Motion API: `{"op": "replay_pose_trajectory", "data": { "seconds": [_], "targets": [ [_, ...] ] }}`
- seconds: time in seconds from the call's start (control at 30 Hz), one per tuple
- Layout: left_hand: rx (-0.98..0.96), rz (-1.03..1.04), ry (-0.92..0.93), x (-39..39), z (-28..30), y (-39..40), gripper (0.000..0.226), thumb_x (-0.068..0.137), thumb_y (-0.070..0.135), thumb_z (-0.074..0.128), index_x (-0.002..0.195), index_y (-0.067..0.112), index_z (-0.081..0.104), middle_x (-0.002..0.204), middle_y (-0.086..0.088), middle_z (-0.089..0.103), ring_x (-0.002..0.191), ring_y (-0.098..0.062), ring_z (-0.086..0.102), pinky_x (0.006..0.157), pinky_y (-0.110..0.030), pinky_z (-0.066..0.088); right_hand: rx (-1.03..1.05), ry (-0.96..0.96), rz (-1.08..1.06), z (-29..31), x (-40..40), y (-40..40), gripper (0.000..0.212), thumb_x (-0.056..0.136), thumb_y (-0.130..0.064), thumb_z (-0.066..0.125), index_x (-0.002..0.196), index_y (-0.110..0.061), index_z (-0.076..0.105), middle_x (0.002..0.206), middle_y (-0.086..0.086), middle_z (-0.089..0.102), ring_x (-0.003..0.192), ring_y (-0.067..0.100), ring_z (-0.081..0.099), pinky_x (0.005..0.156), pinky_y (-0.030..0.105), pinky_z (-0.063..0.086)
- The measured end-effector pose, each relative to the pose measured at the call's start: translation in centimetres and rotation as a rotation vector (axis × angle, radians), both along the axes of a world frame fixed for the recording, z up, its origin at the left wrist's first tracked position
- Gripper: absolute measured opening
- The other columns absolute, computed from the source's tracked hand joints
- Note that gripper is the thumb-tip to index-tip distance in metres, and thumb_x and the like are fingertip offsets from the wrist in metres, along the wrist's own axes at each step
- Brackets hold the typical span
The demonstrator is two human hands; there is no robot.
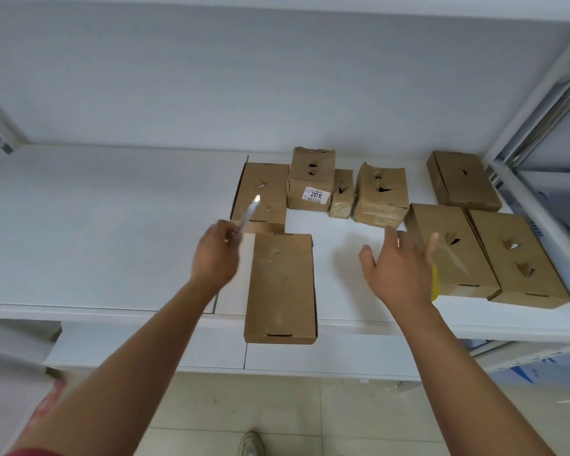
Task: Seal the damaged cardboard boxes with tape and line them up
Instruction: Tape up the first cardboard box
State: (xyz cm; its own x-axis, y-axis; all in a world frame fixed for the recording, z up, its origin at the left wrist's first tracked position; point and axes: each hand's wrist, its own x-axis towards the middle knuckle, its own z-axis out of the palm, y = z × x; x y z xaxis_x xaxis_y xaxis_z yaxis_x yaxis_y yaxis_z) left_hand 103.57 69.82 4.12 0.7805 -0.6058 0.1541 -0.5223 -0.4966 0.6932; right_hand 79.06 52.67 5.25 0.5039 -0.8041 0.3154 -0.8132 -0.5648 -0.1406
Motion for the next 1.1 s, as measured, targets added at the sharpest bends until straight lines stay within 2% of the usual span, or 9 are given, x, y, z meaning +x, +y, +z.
{"op": "replay_pose_trajectory", "data": {
  "seconds": [0.1,0.17,0.23,0.5,0.6,0.73,0.9,0.97,1.1],
  "targets": [
    [-0.145,-0.141,0.341,-5.6,1.7,-3.0,0.003,0.096,0.025,0.058,0.094,0.023,0.060,0.085,0.009,0.064,0.068,-0.005,0.060,0.056,-0.019,0.046,-0.044,-0.329,0.123,0.3,1.0,0.4,0.042,0.088,-0.014,0.059,0.126,0.005,0.055,0.133,0.025,0.051,0.120,0.029,0.051,0.109,0.044,0.034],
    [-0.209,-0.200,0.526,-8.6,2.2,-4.8,0.003,0.095,0.023,0.062,0.093,0.023,0.060,0.074,0.012,0.062,0.056,-0.001,0.057,0.051,-0.015,0.045,0.129,-0.615,0.266,0.8,1.9,0.8,0.042,0.087,-0.011,0.054,0.127,0.000,0.055,0.132,0.014,0.048,0.110,0.014,0.049,0.091,0.027,0.045],
    [-0.270,-0.210,0.666,-10.6,2.6,-6.2,0.006,0.095,0.020,0.064,0.093,0.016,0.061,0.066,0.010,0.062,0.057,-0.006,0.058,0.054,-0.017,0.048,0.334,-0.794,0.278,1.1,2.4,0.6,0.043,0.089,-0.016,0.046,0.131,-0.008,0.053,0.123,0.000,0.046,0.100,0.007,0.051,0.084,0.030,0.051],
    [-0.331,-0.190,0.867,-12.9,3.2,-8.0,0.011,0.093,0.022,0.067,0.088,0.012,0.068,0.064,0.007,0.062,0.060,-0.007,0.059,0.058,-0.019,0.051,0.362,-0.513,0.462,0.0,0.1,-1.3,0.054,0.097,-0.008,0.050,0.145,-0.032,0.044,0.103,0.000,0.041,0.076,0.006,0.043,0.067,0.027,0.043],
    [-0.317,-0.254,0.881,-13.2,3.3,-8.3,0.015,0.094,0.022,0.065,0.092,0.008,0.071,0.072,0.003,0.065,0.065,-0.009,0.059,0.059,-0.019,0.050,0.308,-0.443,0.574,0.0,-0.3,-1.4,0.046,0.096,-0.007,0.058,0.139,-0.024,0.055,0.100,0.002,0.051,0.071,0.002,0.043,0.067,0.029,0.046],
    [-0.264,-0.322,0.734,-13.4,3.0,-8.4,0.033,0.098,0.033,0.057,0.093,0.004,0.071,0.079,-0.007,0.066,0.073,-0.013,0.058,0.066,-0.024,0.048,0.251,-0.432,0.569,-0.1,-0.4,-1.4,0.026,0.094,-0.004,0.059,0.118,-0.012,0.066,0.101,0.005,0.060,0.083,0.015,0.054,0.071,0.035,0.049],
    [0.066,-0.285,-0.120,-11.0,-0.2,-6.0,0.027,0.102,0.023,0.045,0.118,0.010,0.062,0.119,-0.008,0.061,0.110,-0.024,0.055,0.092,-0.039,0.047,0.404,-0.567,0.417,0.2,0.1,-1.8,0.020,0.096,-0.034,0.059,0.091,-0.016,0.065,0.080,-0.009,0.060,0.074,0.007,0.055,0.068,0.025,0.043],
    [0.284,-0.345,-0.198,-10.2,-1.7,-5.0,0.039,0.104,0.030,0.038,0.137,0.013,0.050,0.143,-0.004,0.047,0.129,-0.025,0.043,0.108,-0.041,0.039,0.560,-0.675,0.316,0.4,0.3,-2.3,0.026,0.096,-0.039,0.053,0.083,-0.020,0.065,0.060,-0.013,0.055,0.061,0.006,0.050,0.063,0.028,0.041],
    [0.333,-0.382,-0.248,-9.9,-3.1,-4.3,0.050,0.104,0.040,0.033,0.147,0.016,0.039,0.156,-0.003,0.031,0.143,-0.023,0.026,0.116,-0.043,0.030,0.723,-0.715,0.267,0.8,0.2,-3.1,0.023,0.095,-0.019,0.052,0.080,-0.035,0.059,0.057,-0.008,0.059,0.058,0.008,0.054,0.056,0.022,0.042]
  ]
}}
